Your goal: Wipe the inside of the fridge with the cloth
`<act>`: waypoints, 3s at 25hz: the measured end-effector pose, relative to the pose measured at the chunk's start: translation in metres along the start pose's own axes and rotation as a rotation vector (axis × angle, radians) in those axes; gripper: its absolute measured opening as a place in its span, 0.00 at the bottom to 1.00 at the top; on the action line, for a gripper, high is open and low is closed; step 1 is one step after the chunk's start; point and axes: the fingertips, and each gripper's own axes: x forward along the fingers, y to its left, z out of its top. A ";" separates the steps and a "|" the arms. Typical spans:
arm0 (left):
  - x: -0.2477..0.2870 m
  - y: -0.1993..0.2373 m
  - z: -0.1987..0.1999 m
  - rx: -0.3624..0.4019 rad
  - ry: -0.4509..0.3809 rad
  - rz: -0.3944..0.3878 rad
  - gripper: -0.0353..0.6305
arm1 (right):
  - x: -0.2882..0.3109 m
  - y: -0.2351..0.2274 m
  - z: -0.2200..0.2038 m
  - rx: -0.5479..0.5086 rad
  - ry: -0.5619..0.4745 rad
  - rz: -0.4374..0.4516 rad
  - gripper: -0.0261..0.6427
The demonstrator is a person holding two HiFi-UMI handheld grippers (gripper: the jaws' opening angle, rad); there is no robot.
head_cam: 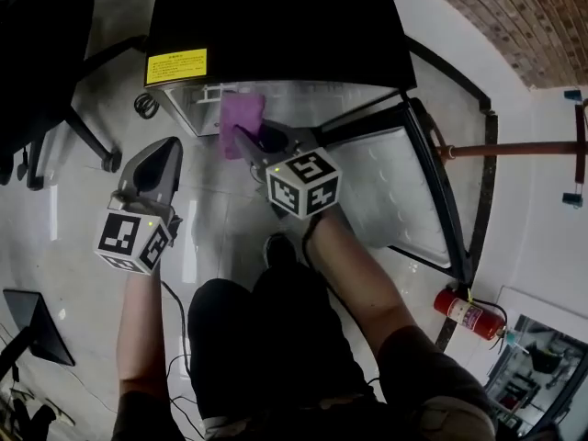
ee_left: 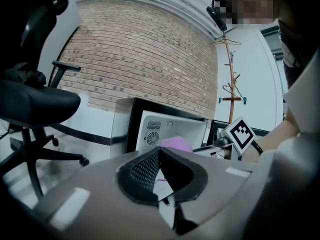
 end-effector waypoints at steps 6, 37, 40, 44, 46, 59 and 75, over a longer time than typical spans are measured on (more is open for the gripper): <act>0.007 0.026 -0.014 0.045 -0.080 0.014 0.08 | 0.033 0.001 0.017 -0.019 -0.127 0.072 0.15; 0.015 0.057 -0.025 0.155 -0.073 0.033 0.08 | 0.154 -0.050 0.028 -0.432 0.163 -0.206 0.15; 0.019 0.049 -0.026 0.165 -0.069 0.013 0.08 | 0.144 -0.070 0.023 -0.450 0.230 -0.280 0.15; 0.029 0.036 -0.032 0.165 -0.049 -0.015 0.08 | 0.118 -0.101 0.019 -0.436 0.271 -0.350 0.15; 0.035 0.028 -0.034 0.156 -0.046 -0.040 0.08 | 0.104 -0.119 0.020 -0.414 0.277 -0.384 0.15; 0.076 -0.030 -0.041 0.159 -0.045 -0.181 0.08 | -0.006 -0.224 0.015 -0.245 0.324 -0.734 0.15; 0.081 -0.033 -0.031 0.130 -0.092 -0.174 0.08 | -0.061 -0.210 0.088 -0.111 -0.148 -0.813 0.15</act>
